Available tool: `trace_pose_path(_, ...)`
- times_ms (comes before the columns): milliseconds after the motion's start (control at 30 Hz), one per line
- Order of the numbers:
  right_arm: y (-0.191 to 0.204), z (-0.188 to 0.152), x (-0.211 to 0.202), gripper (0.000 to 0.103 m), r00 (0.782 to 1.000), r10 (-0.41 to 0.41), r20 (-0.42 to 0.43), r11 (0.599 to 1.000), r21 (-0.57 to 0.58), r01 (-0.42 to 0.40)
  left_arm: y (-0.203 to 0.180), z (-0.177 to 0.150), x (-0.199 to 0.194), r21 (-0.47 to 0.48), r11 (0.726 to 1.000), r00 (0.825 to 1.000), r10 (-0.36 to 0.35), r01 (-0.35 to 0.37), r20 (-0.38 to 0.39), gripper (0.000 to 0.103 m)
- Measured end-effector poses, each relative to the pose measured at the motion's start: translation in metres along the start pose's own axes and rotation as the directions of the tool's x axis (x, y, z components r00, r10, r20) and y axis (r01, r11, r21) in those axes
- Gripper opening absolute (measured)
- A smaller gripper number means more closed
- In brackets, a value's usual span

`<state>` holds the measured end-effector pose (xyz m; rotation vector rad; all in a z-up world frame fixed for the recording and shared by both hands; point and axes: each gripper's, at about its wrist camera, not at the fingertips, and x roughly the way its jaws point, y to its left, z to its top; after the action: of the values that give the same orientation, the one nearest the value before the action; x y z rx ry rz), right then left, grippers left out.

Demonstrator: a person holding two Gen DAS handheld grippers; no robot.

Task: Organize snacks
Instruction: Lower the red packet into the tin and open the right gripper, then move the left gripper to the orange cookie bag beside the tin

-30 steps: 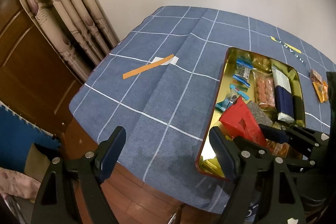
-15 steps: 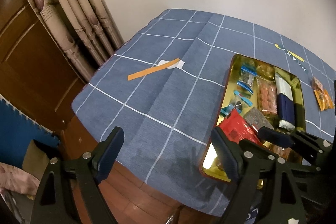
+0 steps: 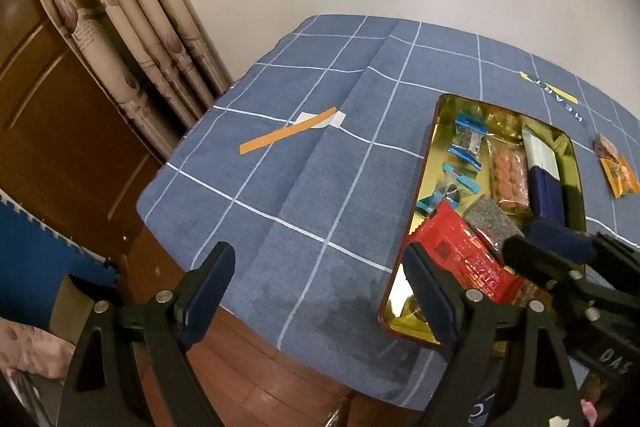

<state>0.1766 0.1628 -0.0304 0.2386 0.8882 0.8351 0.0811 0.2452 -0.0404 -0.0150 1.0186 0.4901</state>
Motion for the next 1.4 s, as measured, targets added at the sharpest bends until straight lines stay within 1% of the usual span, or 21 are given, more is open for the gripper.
trace_pose_path(233,-0.023,-0.01,-0.03,0.049,0.996,-0.064,0.069,0.997,0.056,0.06,-0.004,-0.001,0.0,0.015,1.0,1.0,0.003,-0.003,-0.009,0.084)
trace_pose_path(333,-0.039,-0.02,-0.049,0.049,0.987,-0.131,0.096,0.989,0.084,0.123,-0.006,-0.002,0.001,0.024,1.0,1.0,0.005,-0.004,-0.007,0.084)
trace_pose_path(433,-0.066,-0.032,-0.076,0.049,0.969,-0.213,0.124,0.972,0.129,0.197,-0.009,-0.004,0.002,0.034,0.999,1.0,0.006,-0.006,-0.011,0.084)
trace_pose_path(467,-0.077,-0.036,-0.085,0.049,0.958,-0.257,0.129,0.96,0.146,0.238,-0.01,-0.004,0.002,0.037,0.999,1.0,0.007,-0.007,-0.012,0.084)
trace_pose_path(500,-0.089,-0.041,-0.095,0.049,0.941,-0.31,0.132,0.944,0.16,0.289,-0.013,-0.005,0.002,0.042,0.999,1.0,0.01,-0.01,-0.011,0.084)
trace_pose_path(600,-0.122,-0.054,-0.12,0.049,0.897,-0.423,0.125,0.896,0.205,0.394,-0.018,-0.007,0.001,0.059,0.998,1.0,0.017,-0.017,-0.006,0.084)
trace_pose_path(667,-0.143,-0.063,-0.137,0.049,0.87,-0.479,0.116,0.864,0.24,0.443,-0.021,-0.008,0.0,0.071,0.997,1.0,0.025,-0.025,-0.001,0.084)
trace_pose_path(733,-0.164,-0.071,-0.149,0.049,0.85,-0.516,0.103,0.836,0.274,0.475,-0.025,-0.01,0.0,0.083,0.996,1.0,0.031,-0.031,0.001,0.084)
trace_pose_path(767,-0.176,-0.076,-0.156,0.049,0.836,-0.542,0.092,0.817,0.291,0.498,-0.027,-0.01,0.001,0.088,0.996,0.999,0.032,-0.032,0.0,0.084)
trace_pose_path(900,-0.21,-0.092,-0.173,0.049,0.804,-0.592,0.053,0.765,0.35,0.54,-0.035,-0.011,0.001,0.112,0.993,0.999,0.045,-0.046,0.006,0.084)
trace_pose_path(967,-0.222,-0.098,-0.179,0.049,0.795,-0.605,0.042,0.748,0.374,0.549,-0.037,-0.011,0.001,0.118,0.992,0.999,0.047,-0.048,0.011,0.084)
trace_pose_path(1000,-0.225,-0.099,-0.182,0.048,0.795,-0.604,0.055,0.749,0.379,0.543,-0.038,-0.011,0.001,0.119,0.992,0.999,0.047,-0.049,0.013,0.084)
trace_pose_path(1100,-0.233,-0.1,-0.189,0.048,0.778,-0.627,0.049,0.731,0.382,0.565,-0.041,-0.011,-0.001,0.127,0.991,0.999,0.045,-0.047,0.013,0.084)
trace_pose_path(1267,-0.244,-0.098,-0.191,0.05,0.758,-0.65,0.053,0.72,0.362,0.592,-0.048,-0.009,-0.008,0.146,0.988,0.999,0.046,-0.049,0.026,0.084)
trace_pose_path(1400,-0.244,-0.093,-0.19,0.053,0.753,-0.655,0.061,0.723,0.34,0.601,-0.059,-0.007,-0.019,0.178,0.983,0.999,0.03,-0.037,0.041,0.084)
